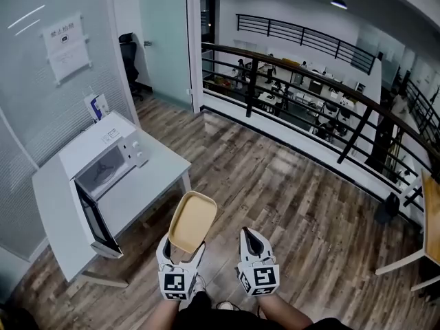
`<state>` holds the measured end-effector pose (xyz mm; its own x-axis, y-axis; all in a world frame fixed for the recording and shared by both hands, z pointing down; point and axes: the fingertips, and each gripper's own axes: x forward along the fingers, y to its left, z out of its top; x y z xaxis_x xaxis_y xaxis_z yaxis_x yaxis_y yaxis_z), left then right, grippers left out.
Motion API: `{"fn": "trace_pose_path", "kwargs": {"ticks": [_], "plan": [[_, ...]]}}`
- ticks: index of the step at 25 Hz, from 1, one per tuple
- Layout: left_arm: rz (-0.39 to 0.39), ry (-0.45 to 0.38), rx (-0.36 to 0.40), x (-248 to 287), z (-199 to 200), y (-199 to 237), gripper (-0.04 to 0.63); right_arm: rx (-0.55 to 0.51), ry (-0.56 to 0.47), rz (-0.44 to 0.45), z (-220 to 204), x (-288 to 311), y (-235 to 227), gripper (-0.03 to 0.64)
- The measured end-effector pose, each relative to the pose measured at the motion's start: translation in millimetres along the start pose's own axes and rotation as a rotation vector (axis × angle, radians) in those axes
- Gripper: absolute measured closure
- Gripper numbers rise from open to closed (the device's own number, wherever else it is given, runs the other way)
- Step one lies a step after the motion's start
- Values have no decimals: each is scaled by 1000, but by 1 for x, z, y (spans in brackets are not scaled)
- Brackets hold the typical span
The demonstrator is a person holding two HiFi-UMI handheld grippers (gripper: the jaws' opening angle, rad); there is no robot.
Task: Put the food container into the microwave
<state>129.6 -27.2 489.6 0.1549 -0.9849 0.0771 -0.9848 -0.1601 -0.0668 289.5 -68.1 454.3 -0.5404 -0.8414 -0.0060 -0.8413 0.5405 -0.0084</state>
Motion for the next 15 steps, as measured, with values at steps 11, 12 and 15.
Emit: {"fn": "trace_pose_path", "kwargs": {"ticks": [11, 12, 15], "plan": [[-16, -18, -19, 65, 4, 69, 152, -42, 14, 34, 6, 104, 23, 611], [-16, -19, -23, 69, 4, 76, 152, -45, 20, 36, 6, 112, 27, 611], [-18, -28, -36, 80, 4, 98, 152, -56, 28, 35, 4, 135, 36, 611]]}}
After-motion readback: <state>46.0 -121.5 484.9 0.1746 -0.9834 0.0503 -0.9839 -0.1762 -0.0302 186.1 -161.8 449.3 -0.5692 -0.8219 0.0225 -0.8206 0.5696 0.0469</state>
